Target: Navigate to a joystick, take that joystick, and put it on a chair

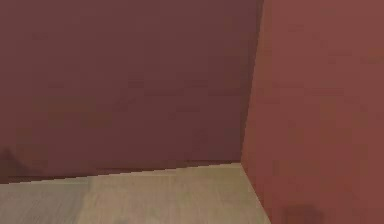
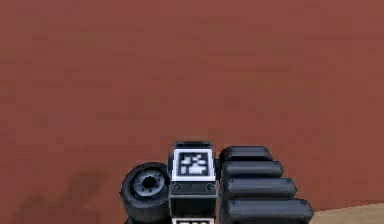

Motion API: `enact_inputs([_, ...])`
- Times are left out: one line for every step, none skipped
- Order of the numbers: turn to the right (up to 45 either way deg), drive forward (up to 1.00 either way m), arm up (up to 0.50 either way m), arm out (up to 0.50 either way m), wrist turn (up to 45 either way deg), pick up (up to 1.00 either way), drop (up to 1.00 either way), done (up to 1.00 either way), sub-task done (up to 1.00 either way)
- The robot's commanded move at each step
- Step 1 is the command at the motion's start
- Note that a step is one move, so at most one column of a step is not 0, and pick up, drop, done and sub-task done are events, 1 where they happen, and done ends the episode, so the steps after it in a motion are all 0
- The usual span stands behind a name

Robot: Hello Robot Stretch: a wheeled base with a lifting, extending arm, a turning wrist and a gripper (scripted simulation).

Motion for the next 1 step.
enact_inputs([12.0,0.00,0.00,0.00,0.0,0.00,0.00,0.00,0.00])
